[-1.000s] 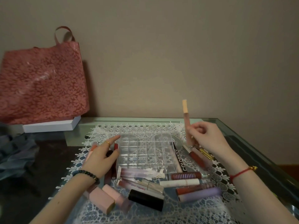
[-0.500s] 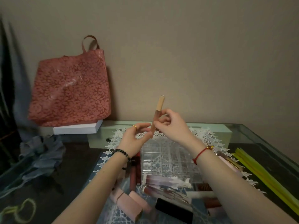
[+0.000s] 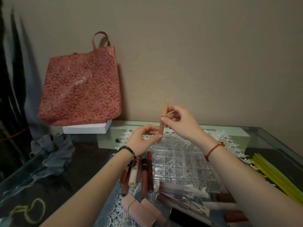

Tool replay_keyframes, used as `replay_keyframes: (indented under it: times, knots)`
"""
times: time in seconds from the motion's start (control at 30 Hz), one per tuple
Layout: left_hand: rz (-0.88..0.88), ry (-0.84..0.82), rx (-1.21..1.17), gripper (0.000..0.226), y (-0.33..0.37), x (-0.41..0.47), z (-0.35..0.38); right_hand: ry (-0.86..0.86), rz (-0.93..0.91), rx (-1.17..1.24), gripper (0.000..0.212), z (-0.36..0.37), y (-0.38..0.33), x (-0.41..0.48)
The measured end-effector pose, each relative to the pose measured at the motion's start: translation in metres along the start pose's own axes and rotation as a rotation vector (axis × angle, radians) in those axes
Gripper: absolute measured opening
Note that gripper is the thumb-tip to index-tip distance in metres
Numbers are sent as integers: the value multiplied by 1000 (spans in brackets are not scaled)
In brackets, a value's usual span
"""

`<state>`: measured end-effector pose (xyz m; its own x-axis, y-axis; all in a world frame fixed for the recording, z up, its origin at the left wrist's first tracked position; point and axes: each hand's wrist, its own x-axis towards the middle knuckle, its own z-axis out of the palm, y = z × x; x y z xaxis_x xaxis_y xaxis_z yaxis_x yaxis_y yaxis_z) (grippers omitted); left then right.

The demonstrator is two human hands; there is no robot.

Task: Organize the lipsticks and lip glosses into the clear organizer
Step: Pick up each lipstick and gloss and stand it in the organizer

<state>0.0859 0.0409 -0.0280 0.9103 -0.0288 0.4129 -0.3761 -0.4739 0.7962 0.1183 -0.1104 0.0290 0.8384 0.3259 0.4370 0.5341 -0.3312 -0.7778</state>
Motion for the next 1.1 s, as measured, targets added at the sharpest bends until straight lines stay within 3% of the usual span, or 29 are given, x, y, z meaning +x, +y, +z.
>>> replay_keyframes:
  times: [0.47,1.1]
  knots:
    - [0,4,-5,19,-5,-5,8,-90,32,-79,23,9,19,-12]
    - [-50,25,-71,18,0,-13,10,-82,46,-76,15,11,18,-16]
